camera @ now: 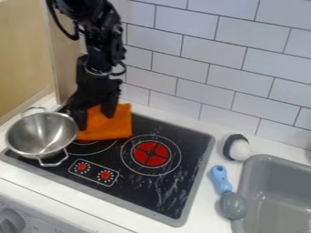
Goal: Move the yellow cloth from right to the left burner
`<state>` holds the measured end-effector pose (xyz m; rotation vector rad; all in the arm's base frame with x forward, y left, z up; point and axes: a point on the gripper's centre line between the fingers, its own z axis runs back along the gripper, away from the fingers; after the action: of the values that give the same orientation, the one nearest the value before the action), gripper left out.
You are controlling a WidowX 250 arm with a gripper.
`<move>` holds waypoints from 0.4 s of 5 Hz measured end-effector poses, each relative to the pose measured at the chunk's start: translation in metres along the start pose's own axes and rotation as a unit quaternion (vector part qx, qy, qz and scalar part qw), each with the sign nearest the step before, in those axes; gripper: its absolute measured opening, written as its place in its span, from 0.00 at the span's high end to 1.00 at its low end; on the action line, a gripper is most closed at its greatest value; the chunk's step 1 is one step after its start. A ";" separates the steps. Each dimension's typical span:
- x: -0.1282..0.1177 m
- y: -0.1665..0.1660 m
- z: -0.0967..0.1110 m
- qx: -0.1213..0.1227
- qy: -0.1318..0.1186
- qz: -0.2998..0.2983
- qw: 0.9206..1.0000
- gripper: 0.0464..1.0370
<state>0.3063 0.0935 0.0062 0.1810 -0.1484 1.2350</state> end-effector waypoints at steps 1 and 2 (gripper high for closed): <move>0.014 0.010 -0.003 0.006 -0.001 0.018 1.000 0.04; 0.025 0.018 -0.005 0.010 -0.002 0.033 0.999 0.04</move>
<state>0.2976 0.1234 0.0076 0.1973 -0.1461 1.3013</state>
